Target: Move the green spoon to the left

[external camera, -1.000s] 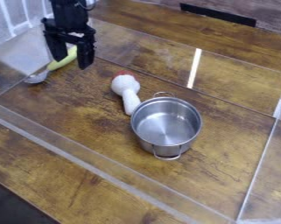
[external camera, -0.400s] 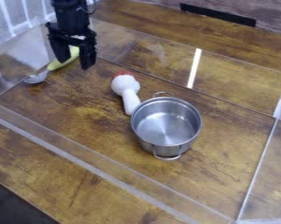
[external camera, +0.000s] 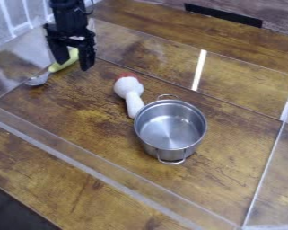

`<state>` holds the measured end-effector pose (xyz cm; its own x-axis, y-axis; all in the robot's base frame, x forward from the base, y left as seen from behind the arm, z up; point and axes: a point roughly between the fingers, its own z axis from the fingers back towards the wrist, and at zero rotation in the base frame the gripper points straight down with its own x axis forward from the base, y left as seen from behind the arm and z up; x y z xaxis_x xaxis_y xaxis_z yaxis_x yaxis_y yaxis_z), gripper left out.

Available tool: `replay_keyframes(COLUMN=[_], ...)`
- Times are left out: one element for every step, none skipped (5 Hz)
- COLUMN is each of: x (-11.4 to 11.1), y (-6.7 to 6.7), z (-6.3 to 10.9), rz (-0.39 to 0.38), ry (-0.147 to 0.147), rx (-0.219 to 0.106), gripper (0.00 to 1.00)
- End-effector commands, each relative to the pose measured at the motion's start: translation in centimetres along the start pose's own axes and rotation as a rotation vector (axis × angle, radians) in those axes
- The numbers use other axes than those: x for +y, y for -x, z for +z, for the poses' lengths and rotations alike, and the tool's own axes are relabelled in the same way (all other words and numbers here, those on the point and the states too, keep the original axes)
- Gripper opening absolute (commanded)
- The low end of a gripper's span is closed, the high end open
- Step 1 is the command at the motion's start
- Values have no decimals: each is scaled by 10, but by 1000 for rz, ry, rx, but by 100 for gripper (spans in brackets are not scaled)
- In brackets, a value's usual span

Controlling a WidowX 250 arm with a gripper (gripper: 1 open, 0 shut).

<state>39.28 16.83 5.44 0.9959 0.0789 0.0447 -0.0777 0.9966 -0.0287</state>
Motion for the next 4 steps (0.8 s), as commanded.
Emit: replay_keyframes(x=[13, 14, 16, 16], y=[-9, -11, -12, -13], z=[25, 23, 22, 21], rz=[20, 24, 28, 31], ry=[-15, -6, 2, 8], rx=[-72, -76, -80, -83], gripper=[100, 100, 100, 100])
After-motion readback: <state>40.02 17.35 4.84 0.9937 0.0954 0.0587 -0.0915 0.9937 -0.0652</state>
